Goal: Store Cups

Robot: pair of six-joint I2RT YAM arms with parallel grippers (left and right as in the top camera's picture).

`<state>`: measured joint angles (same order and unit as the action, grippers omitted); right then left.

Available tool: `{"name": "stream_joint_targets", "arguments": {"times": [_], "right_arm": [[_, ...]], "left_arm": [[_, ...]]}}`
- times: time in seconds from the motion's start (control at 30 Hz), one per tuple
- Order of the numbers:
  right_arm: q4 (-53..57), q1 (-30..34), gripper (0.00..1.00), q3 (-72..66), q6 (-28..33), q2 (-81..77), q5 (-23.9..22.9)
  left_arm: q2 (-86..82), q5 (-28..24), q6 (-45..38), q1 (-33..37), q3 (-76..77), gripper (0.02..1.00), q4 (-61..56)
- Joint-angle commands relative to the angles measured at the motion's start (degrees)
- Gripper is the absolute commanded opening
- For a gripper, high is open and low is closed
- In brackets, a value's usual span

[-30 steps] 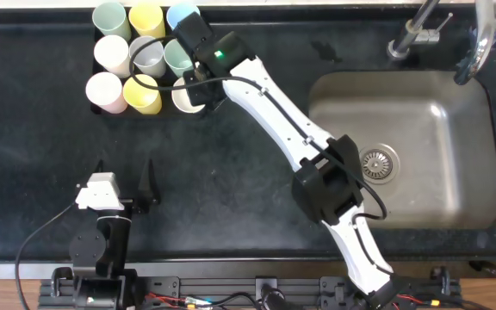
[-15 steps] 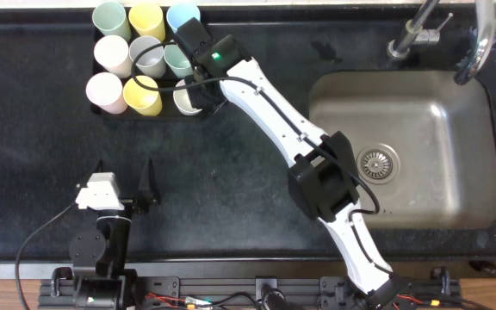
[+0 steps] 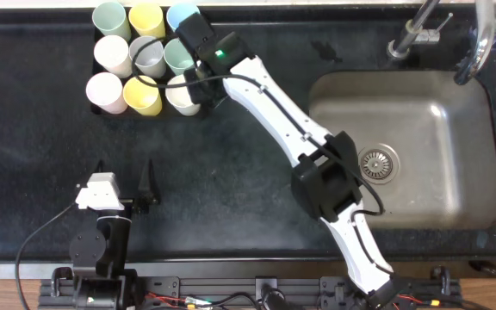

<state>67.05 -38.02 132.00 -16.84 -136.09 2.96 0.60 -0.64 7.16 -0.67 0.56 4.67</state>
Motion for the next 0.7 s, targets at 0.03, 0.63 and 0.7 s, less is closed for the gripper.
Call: {"name": "stream_joint_targets", "arguments": {"times": [0.03, 0.63, 0.7], "right_arm": [[-0.20, 0.83, 0.573, 1.36, 3.02, 9.64, 0.74], [11.69, 20.39, 0.812, -12.98, 19.67, 43.10, -2.95], [8.33, 23.30, 0.840, -20.87, 21.00, 49.48, -3.02]], "left_arm": [[-0.44, 0.31, 0.42, -0.26, -0.11, 1.000, 0.17], [-0.44, 0.31, 0.44, -0.26, -0.11, 1.000, 0.17], [-0.44, 0.28, 0.44, -0.26, -0.11, 1.000, 0.17]]}}
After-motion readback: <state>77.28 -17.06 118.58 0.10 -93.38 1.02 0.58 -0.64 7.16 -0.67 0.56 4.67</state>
